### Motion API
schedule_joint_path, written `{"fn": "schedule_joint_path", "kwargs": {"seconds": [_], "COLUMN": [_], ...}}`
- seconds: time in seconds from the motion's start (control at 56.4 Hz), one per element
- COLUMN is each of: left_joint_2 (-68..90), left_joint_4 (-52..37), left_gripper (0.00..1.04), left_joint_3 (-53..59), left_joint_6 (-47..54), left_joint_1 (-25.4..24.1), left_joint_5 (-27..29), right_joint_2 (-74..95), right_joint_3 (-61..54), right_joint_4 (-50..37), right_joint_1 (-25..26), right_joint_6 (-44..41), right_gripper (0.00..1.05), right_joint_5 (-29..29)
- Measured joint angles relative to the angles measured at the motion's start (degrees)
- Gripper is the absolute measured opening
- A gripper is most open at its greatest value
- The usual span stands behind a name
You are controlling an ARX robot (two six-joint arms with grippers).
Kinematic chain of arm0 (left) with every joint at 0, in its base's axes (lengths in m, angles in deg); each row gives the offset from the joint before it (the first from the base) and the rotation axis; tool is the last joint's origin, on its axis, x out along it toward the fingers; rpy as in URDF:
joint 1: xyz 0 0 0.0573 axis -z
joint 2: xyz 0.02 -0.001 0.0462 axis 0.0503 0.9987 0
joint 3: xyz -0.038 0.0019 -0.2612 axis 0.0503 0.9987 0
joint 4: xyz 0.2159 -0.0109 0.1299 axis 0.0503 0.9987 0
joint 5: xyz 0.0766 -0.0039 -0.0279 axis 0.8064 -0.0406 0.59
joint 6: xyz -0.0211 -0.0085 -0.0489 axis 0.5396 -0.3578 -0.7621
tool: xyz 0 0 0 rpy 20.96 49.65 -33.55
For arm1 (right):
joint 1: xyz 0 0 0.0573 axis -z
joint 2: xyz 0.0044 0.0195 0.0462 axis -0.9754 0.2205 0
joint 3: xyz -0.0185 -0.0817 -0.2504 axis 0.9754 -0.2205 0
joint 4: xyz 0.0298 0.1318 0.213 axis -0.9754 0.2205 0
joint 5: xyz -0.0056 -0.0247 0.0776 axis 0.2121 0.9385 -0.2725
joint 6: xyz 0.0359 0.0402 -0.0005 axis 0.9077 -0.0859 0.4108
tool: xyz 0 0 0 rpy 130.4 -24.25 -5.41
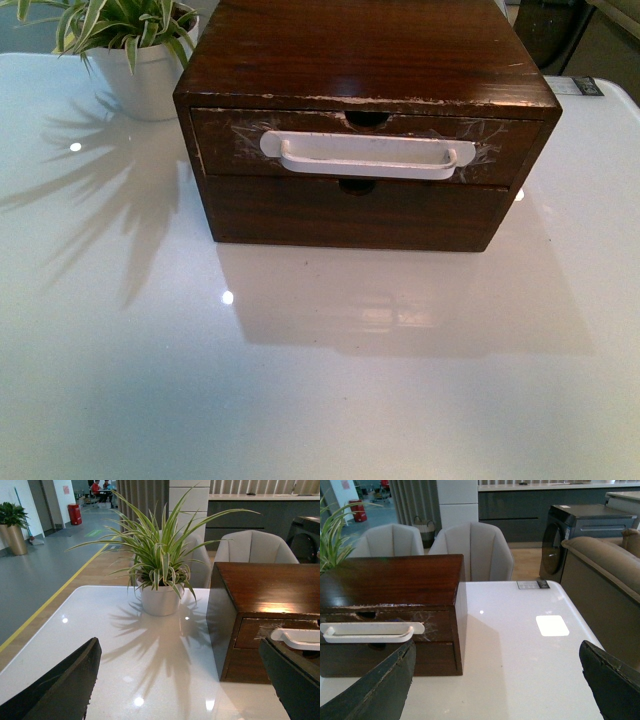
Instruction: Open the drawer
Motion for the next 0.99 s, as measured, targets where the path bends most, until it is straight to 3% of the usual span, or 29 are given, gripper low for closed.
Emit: {"fn": "schedule_joint_path", "kwargs": {"seconds": [0.745, 0.78, 0.816, 0.869, 0.922, 0.993], "left_joint_2": [0.0, 1.0, 4.5, 10.5, 14.3, 18.2], "left_joint_4": [0.0, 2.1, 9.9, 18.1, 21.3, 19.2], "left_gripper": [0.96, 0.96, 0.96, 0.96, 0.96, 0.96], "left_joint_3": [0.0, -0.7, -3.7, -7.5, -9.0, -10.4], "left_joint_6": [0.0, -1.1, -4.5, -9.3, -12.2, -14.4], "left_joint_1": [0.0, -0.5, -1.4, -1.5, -0.5, 1.9], "left_joint_5": [0.0, -1.9, -7.0, -10.9, -11.0, -10.4], "right_joint_2": [0.0, 0.0, 0.5, 4.9, 10.8, 21.9], "right_joint_3": [0.0, 0.0, 0.2, 3.2, 5.5, 8.4], "right_joint_4": [0.0, 0.0, 0.7, 8.0, 10.8, 6.1], "right_joint_1": [0.0, 0.0, -0.3, -2.7, -3.5, -0.9], "right_joint_6": [0.0, 0.0, 0.7, 3.5, 4.0, 1.0], "right_gripper": [0.96, 0.96, 0.96, 0.96, 0.96, 0.96], "right_joint_5": [0.0, 0.0, 1.2, 8.2, 12.2, 9.6]}}
